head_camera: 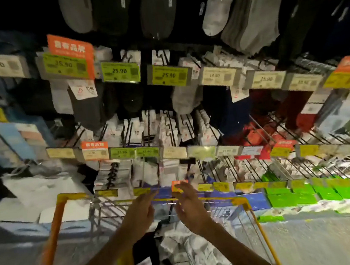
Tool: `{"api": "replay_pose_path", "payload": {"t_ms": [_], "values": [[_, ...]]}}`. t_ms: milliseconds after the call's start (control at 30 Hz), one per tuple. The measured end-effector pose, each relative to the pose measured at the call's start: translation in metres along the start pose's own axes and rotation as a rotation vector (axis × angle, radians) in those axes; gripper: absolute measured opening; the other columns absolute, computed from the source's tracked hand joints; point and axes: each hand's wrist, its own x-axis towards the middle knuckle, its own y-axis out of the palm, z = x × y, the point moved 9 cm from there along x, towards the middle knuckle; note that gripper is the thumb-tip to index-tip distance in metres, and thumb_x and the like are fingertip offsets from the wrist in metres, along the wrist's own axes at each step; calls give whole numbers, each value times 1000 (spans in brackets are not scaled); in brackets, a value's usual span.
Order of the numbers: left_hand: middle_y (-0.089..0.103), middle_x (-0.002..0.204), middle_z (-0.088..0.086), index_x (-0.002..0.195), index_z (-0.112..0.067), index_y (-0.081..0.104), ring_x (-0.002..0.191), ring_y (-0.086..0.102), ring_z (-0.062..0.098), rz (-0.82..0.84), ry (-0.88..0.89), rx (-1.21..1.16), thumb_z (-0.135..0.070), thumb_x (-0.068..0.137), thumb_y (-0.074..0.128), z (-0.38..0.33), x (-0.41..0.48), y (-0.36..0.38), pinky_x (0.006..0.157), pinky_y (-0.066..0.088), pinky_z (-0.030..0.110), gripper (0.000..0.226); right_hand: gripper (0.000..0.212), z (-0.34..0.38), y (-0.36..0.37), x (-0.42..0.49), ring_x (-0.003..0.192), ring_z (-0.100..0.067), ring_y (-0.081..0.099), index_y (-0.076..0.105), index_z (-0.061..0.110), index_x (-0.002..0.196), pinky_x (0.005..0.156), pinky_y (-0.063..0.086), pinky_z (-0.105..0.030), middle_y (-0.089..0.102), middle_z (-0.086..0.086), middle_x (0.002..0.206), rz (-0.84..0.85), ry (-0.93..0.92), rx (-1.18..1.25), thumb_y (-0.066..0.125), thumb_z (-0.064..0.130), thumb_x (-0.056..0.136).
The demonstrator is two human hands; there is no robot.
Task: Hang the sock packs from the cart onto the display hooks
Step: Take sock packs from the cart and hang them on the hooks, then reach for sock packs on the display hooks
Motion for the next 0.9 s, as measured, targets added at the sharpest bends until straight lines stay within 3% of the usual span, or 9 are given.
{"api": "replay_pose_path", "payload": {"t_ms": [100, 167, 233, 300, 400, 567, 667, 800, 900], "values": [[65, 118, 18, 140, -12, 52, 107, 63, 35, 97, -132, 36, -10, 92, 47, 21, -40, 45, 86, 48, 37, 48, 32, -32, 28, -40, 128, -32, 37, 63, 3, 118, 112, 35, -42, 52, -17, 133, 44, 29, -78, 50, 10, 90], [61, 126, 15, 140, -10, 50, 117, 59, 31, 129, -182, -39, 3, 93, 48, 25, -60, 75, 94, 44, 35, 49, 33, -55, 42, -69, 119, -28, 38, 60, 12, 111, 105, 42, -41, 56, -11, 120, -10, -10, -90, 46, 18, 82], [64, 113, 12, 141, -20, 51, 101, 63, 26, 181, -216, -81, 1, 94, 45, 36, -82, 112, 82, 48, 35, 51, 30, -89, 69, -97, 111, -24, 41, 58, 15, 105, 97, 40, -37, 50, -4, 114, 0, 24, -32, 45, 20, 79], [65, 100, 12, 134, -35, 55, 88, 63, 26, 196, -224, -111, -15, 91, 42, 59, -101, 152, 77, 52, 44, 49, 30, -111, 98, -125, 108, -24, 43, 62, 11, 102, 91, 41, -32, 51, -4, 112, 125, 96, -27, 44, 15, 79], [60, 122, 28, 142, -11, 48, 107, 61, 42, 255, -268, -8, -21, 93, 39, 101, -130, 210, 89, 49, 57, 51, 35, -154, 148, -166, 123, -33, 46, 58, 3, 126, 102, 41, -35, 53, -19, 130, 420, 202, -153, 47, 5, 92], [58, 106, 32, 151, -7, 31, 93, 58, 42, 279, -497, -39, -3, 93, 52, 147, -175, 257, 74, 43, 43, 62, 48, -219, 222, -202, 127, -34, 45, 44, 5, 141, 101, 26, -29, 51, -22, 134, 653, 313, -156, 50, 9, 94], [62, 106, 27, 153, -12, 26, 92, 60, 41, 231, -575, -20, -2, 92, 59, 187, -185, 281, 70, 43, 46, 70, 49, -234, 268, -209, 127, -33, 43, 42, 9, 142, 87, 38, -17, 45, -18, 140, 756, 362, -142, 46, 4, 94], [63, 96, 26, 153, -16, 26, 77, 59, 35, 331, -650, 15, -5, 89, 59, 232, -195, 319, 59, 37, 36, 73, 54, -241, 333, -199, 132, -32, 43, 43, 11, 142, 105, 41, -38, 47, -18, 142, 858, 316, -98, 50, 2, 90], [62, 100, 27, 153, -16, 25, 83, 61, 38, 351, -682, 56, -8, 87, 63, 271, -200, 336, 56, 34, 31, 76, 50, -237, 374, -184, 128, -28, 50, 45, 6, 141, 101, 42, -30, 50, -19, 141, 841, 314, -8, 50, -1, 92]]}}
